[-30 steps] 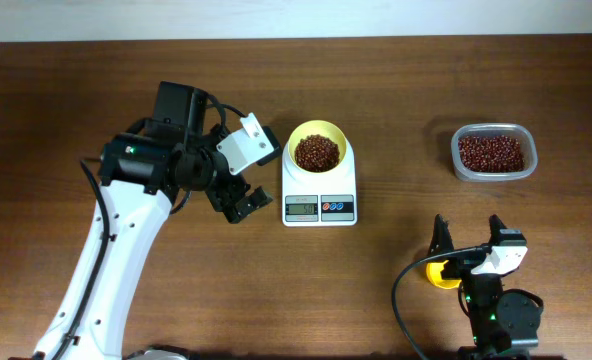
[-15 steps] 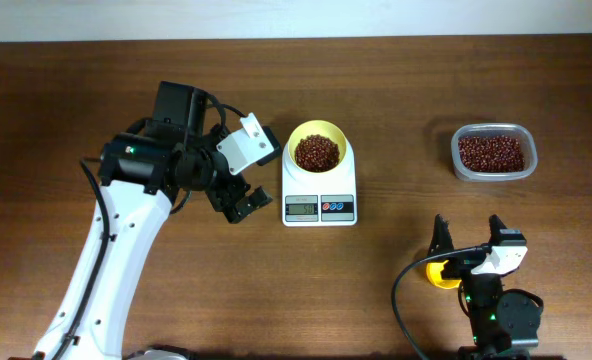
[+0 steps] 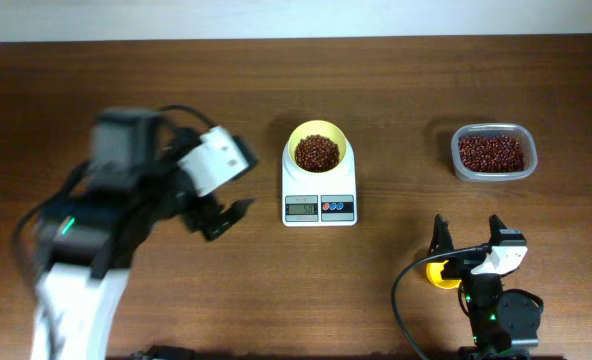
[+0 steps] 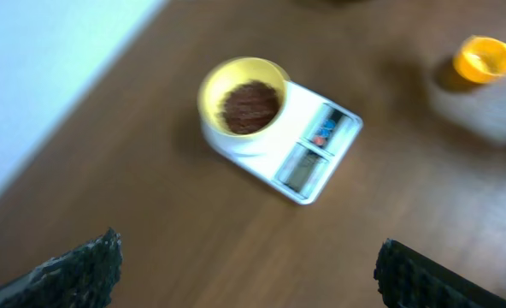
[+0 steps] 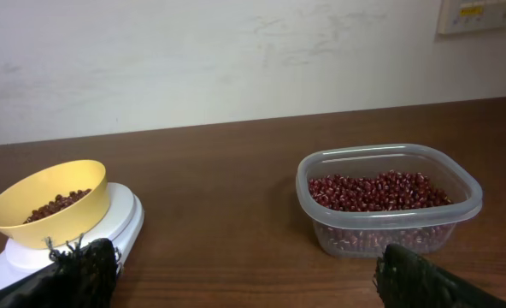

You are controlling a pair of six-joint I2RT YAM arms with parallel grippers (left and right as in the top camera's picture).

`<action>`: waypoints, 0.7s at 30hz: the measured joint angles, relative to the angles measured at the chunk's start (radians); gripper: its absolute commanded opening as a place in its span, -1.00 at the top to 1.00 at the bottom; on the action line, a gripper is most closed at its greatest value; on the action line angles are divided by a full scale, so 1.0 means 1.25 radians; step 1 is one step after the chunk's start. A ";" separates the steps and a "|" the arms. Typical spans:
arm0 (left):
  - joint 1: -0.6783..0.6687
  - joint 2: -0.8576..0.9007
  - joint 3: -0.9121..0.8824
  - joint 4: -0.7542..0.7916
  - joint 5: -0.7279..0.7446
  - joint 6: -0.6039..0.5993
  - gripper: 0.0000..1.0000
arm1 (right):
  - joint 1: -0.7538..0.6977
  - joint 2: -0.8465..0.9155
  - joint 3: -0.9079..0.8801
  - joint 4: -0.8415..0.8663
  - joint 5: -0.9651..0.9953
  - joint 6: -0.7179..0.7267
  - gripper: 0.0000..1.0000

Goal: Scoop item into bowl and weigh 50g on scale

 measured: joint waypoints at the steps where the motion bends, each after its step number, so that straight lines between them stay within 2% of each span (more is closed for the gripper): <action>1: 0.036 -0.055 0.000 0.000 0.000 0.000 -0.97 | 0.000 0.000 0.000 0.000 0.000 0.000 -0.97; 5: 0.142 -0.217 0.000 0.000 -0.001 0.000 -0.97 | 0.000 0.000 0.000 0.000 0.000 0.000 -0.97; 11: 0.152 -0.404 0.000 0.000 0.000 0.000 -0.98 | 0.000 0.000 0.000 0.000 0.000 0.001 -0.98; 16: 0.152 -0.495 0.000 -0.004 0.000 0.000 -0.98 | 0.000 0.000 0.000 0.000 0.000 0.000 -0.97; 21: 0.152 -0.510 0.000 -0.015 0.000 0.000 -0.98 | 0.000 0.000 0.000 0.000 0.000 0.000 -0.98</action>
